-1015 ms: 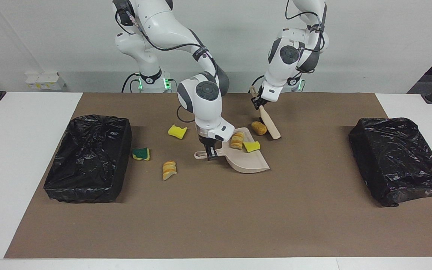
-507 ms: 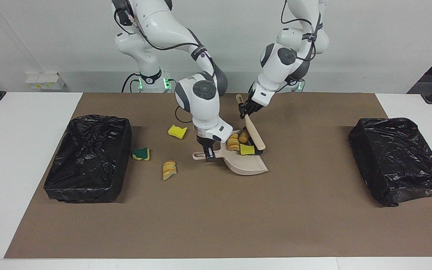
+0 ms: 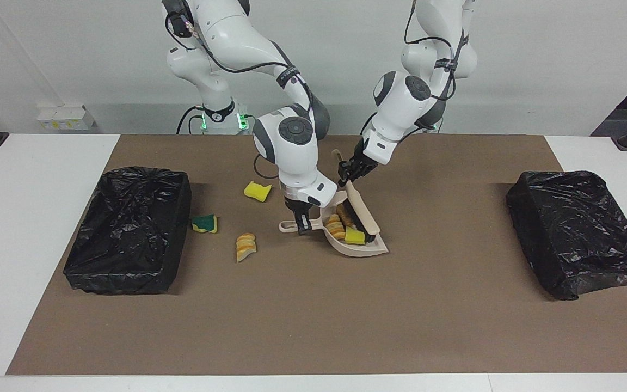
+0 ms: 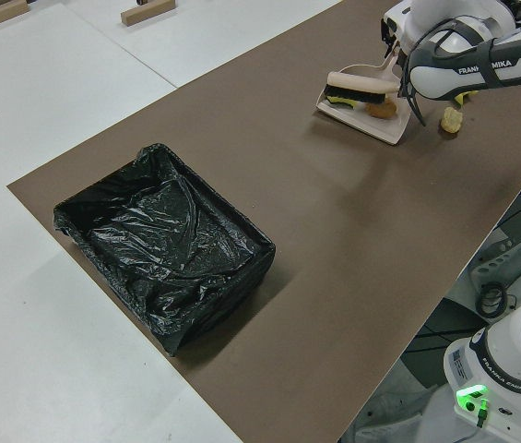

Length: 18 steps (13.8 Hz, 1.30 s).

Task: Sweep and dump trash in bin

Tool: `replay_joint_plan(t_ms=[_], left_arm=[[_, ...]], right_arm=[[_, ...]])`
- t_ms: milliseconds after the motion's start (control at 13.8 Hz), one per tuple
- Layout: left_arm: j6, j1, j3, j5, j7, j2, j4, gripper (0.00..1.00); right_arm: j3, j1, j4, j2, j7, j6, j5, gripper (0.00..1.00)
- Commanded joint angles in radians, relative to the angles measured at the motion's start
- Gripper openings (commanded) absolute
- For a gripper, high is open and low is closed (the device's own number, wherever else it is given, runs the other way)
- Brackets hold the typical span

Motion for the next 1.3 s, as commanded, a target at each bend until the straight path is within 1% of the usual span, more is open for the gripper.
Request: replay_joint_plan(t_ms=[0, 145, 217, 362, 435, 507, 652, 870, 942, 1087, 1232], left_arm=[[-0.178, 0.090, 0.002, 0.133, 0.017, -0.039, 0.060, 0.00], [-0.295, 0.148, 0.000, 0.237, 0.071, -0.036, 0.117, 0.00], [-0.329, 0.173, 0.002, 0.254, 0.113, -0.033, 0.139, 0.00], [-0.372, 0.238, 0.000, 0.283, 0.213, -0.031, 0.159, 0.00], [-0.393, 0.243, 0.000, 0.294, 0.262, -0.037, 0.153, 0.00], [-0.415, 0.243, 0.000, 0.295, 0.282, -0.052, 0.136, 0.00], [-0.400, 0.222, -0.008, 0.295, 0.272, -0.114, 0.053, 0.00], [-0.372, 0.110, -0.011, 0.294, 0.228, -0.215, -0.082, 0.00], [-0.346, 0.054, -0.011, 0.294, 0.191, -0.241, -0.125, 0.00], [-0.293, -0.060, -0.011, 0.294, 0.078, -0.267, -0.195, 0.00], [-0.240, -0.167, -0.011, 0.294, -0.065, -0.266, -0.235, 0.00]], right_arm=[[0.012, -0.044, -0.006, -0.030, -0.033, 0.004, 0.052, 0.00], [0.012, -0.063, -0.014, -0.056, -0.054, 0.000, 0.083, 0.00], [0.012, -0.089, -0.026, -0.080, -0.091, -0.010, 0.083, 0.00], [0.012, -0.147, -0.052, -0.151, -0.170, -0.080, 0.086, 0.00], [0.010, -0.167, -0.054, -0.186, -0.198, -0.112, 0.086, 0.00], [0.010, -0.211, -0.055, -0.214, -0.213, -0.149, 0.086, 0.00], [0.012, -0.292, -0.055, -0.252, -0.284, -0.201, 0.086, 0.00], [0.012, -0.414, -0.054, -0.298, -0.344, -0.258, 0.086, 0.00], [0.010, -0.457, -0.054, -0.306, -0.379, -0.267, 0.086, 0.00], [0.010, -0.548, -0.054, -0.310, -0.437, -0.287, 0.086, 0.00], [0.009, -0.633, -0.054, -0.310, -0.529, -0.289, 0.086, 0.00]])
